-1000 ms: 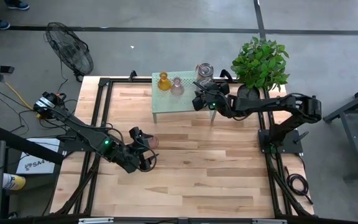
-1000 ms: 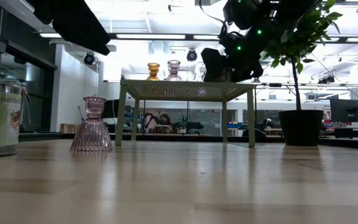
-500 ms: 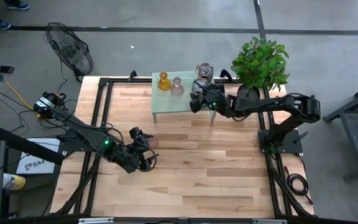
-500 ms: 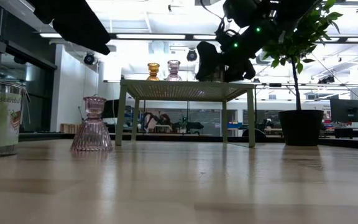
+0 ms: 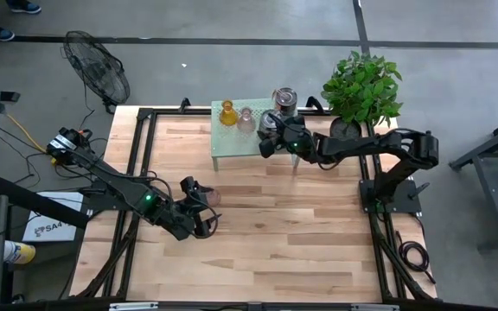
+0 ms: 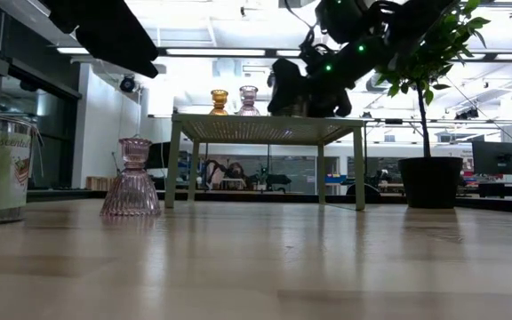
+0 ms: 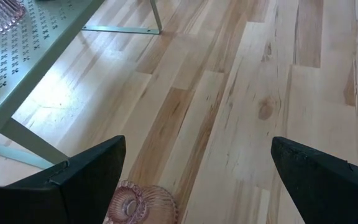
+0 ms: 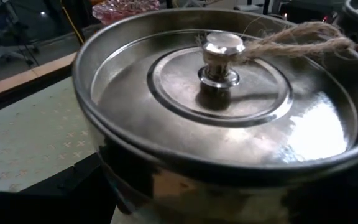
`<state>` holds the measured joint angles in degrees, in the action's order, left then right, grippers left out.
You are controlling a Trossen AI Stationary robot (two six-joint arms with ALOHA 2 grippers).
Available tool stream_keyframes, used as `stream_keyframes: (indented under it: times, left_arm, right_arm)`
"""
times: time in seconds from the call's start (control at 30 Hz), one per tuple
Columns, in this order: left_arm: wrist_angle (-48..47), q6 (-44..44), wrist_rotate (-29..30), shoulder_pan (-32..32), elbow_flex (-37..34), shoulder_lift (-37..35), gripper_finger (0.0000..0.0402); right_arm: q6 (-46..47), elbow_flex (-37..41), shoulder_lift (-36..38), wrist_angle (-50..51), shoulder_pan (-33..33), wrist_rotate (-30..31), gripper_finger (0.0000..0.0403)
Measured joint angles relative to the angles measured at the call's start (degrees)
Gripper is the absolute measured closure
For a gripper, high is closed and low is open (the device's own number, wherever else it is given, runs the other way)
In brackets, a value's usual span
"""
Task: Pick & Place candle stick holders
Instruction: Put the right silver candle on the shelf
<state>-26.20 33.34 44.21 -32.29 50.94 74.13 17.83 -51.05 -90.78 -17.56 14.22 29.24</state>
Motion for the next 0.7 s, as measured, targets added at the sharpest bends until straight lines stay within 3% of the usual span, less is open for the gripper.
stream_keyframes:
  times: [0.23,0.47,0.7]
  left_arm:
    - [-0.04,0.0,-0.15,0.0,0.0,0.0,0.0005]
    - [-0.06,0.0,-0.17,0.0,0.0,0.0,0.0005]
    - [0.06,0.0,-1.09,0.0,-0.02,0.02,0.0005]
  right_arm:
    - [-2.73,-0.36,-0.15,-0.76,0.07,-0.83,0.0049]
    - [-5.23,-7.17,-1.22,5.41,0.3,-1.15,0.0049]
    - [-2.77,-11.46,-2.21,14.21,0.52,3.67,0.0049]
